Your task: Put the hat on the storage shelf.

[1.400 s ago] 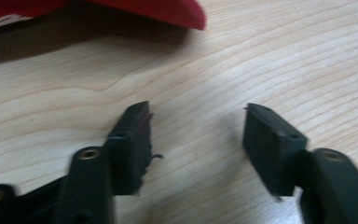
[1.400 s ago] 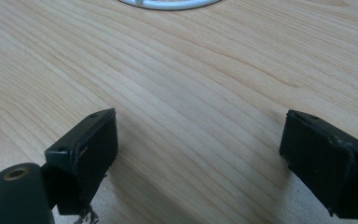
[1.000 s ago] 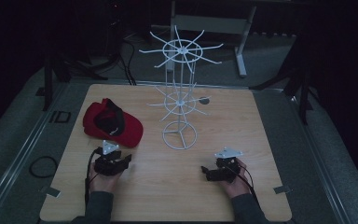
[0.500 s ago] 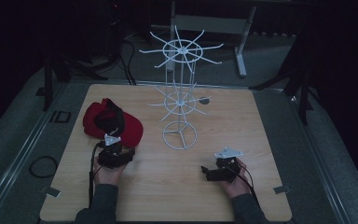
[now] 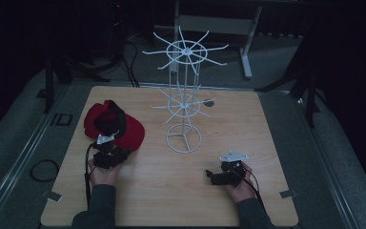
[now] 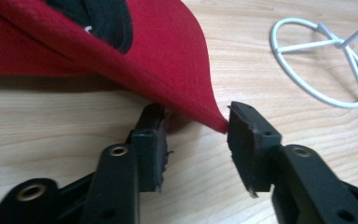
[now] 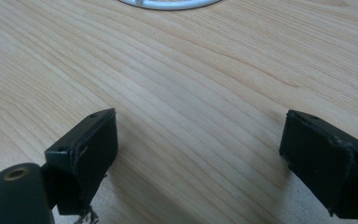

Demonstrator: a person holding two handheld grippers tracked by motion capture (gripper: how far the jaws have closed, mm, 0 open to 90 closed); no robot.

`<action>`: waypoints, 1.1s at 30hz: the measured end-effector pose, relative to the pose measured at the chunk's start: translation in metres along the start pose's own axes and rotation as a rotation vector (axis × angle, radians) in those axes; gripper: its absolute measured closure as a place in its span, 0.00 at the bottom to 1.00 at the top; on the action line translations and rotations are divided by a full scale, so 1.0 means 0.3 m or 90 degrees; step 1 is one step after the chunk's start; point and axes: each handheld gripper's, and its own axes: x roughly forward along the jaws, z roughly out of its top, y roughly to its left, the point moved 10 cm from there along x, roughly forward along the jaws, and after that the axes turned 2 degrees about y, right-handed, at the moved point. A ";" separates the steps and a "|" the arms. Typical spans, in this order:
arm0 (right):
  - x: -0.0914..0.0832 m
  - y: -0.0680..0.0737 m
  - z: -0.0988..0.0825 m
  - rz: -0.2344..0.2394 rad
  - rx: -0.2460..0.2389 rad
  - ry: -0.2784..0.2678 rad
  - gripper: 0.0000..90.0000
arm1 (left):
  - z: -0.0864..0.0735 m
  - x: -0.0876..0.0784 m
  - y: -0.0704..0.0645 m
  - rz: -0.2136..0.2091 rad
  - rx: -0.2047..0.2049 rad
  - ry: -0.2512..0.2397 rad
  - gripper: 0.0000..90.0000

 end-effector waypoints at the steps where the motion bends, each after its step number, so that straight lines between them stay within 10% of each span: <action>1: 0.000 0.000 0.000 0.000 0.000 0.000 0.12 | -0.003 -0.005 0.007 0.002 0.000 0.000 0.69; 33: 0.000 0.000 0.000 0.000 0.000 0.000 0.12 | 0.066 0.113 0.082 0.007 -0.081 0.009 0.66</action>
